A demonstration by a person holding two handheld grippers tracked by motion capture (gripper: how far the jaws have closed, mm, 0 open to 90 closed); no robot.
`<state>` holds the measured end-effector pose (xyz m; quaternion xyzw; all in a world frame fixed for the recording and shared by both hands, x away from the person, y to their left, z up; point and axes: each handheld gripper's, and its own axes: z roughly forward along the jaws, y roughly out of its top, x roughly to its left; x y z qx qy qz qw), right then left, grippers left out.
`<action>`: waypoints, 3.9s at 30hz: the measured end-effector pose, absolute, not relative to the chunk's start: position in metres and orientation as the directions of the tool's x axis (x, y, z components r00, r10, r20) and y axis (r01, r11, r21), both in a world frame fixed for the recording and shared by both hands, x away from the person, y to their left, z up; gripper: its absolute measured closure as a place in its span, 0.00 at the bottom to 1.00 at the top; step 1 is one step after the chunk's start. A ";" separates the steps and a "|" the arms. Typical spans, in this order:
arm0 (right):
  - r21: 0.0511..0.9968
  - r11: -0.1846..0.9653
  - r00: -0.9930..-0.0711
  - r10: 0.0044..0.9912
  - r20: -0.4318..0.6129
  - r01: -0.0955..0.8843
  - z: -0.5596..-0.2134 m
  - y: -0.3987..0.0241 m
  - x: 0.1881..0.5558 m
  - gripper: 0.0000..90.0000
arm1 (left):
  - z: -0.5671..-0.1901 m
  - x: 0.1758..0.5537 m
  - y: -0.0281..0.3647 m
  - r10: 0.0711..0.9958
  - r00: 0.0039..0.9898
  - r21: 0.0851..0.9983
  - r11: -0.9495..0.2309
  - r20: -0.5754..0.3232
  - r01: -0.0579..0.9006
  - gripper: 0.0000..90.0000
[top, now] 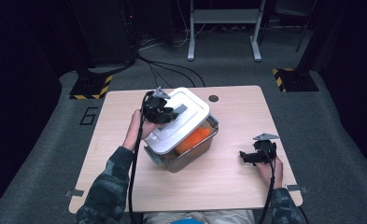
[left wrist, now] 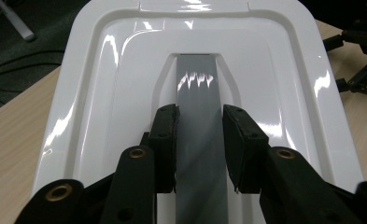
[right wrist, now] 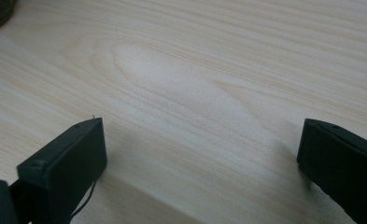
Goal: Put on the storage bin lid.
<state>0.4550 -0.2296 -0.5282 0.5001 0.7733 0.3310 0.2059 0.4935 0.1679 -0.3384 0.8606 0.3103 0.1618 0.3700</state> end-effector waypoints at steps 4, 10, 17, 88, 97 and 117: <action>0.718 0.280 -0.415 0.910 0.013 0.637 -0.528 -0.230 0.455 0.01 | -0.344 0.494 0.160 0.635 0.772 0.717 -0.555 0.037 0.422 0.74; 0.718 0.281 -0.415 0.910 0.013 0.637 -0.528 -0.230 0.455 0.01 | -0.354 0.494 0.151 0.621 0.784 0.695 -0.572 0.019 0.436 0.74; 0.718 0.281 -0.415 0.910 0.013 0.637 -0.528 -0.230 0.455 0.01 | -0.363 0.496 0.140 0.599 0.801 0.664 -0.603 0.010 0.443 0.74; 0.716 0.292 -0.423 0.906 0.005 0.634 -0.528 -0.230 0.455 0.01 | -0.420 0.455 0.320 0.854 0.521 0.737 -0.353 0.001 0.576 0.12; 0.716 0.292 -0.424 0.906 0.005 0.634 -0.528 -0.230 0.455 0.01 | -0.452 0.451 0.333 0.873 0.486 0.716 -0.315 -0.040 0.623 0.12; 0.716 0.293 -0.424 0.906 0.005 0.634 -0.528 -0.230 0.455 0.01 | -0.512 0.437 0.354 0.901 0.425 0.687 -0.255 -0.086 0.681 0.09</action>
